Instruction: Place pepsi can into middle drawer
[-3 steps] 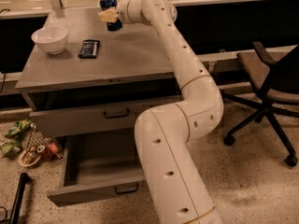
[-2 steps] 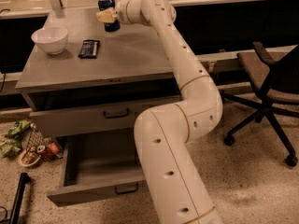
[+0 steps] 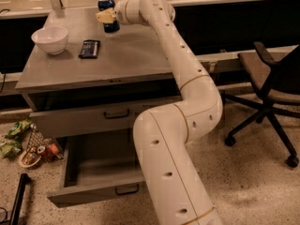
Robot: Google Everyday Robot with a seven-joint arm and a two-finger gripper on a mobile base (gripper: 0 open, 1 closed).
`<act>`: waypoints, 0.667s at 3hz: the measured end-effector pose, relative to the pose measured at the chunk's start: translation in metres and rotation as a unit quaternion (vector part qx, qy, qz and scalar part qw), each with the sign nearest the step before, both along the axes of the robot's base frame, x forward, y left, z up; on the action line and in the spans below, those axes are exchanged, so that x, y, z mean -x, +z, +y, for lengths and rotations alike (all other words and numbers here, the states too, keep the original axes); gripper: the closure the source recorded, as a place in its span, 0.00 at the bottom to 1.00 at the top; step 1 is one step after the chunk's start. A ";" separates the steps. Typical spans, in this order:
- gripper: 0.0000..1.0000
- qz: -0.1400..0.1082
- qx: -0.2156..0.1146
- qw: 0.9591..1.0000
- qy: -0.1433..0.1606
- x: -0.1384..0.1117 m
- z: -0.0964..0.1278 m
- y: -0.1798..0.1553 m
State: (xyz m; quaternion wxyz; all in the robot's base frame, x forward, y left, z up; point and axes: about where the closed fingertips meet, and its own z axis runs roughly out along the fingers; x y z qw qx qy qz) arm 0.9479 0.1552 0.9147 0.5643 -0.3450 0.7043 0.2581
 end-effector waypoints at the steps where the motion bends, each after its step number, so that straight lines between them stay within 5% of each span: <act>1: 1.00 -0.013 -0.017 1.000 0.000 -0.004 0.000 0.001; 2: 1.00 -0.025 -0.031 0.999 0.007 -0.001 0.000 0.002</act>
Offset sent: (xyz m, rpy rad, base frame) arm -0.1037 -0.0023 -0.0245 0.1009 -0.0852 0.0136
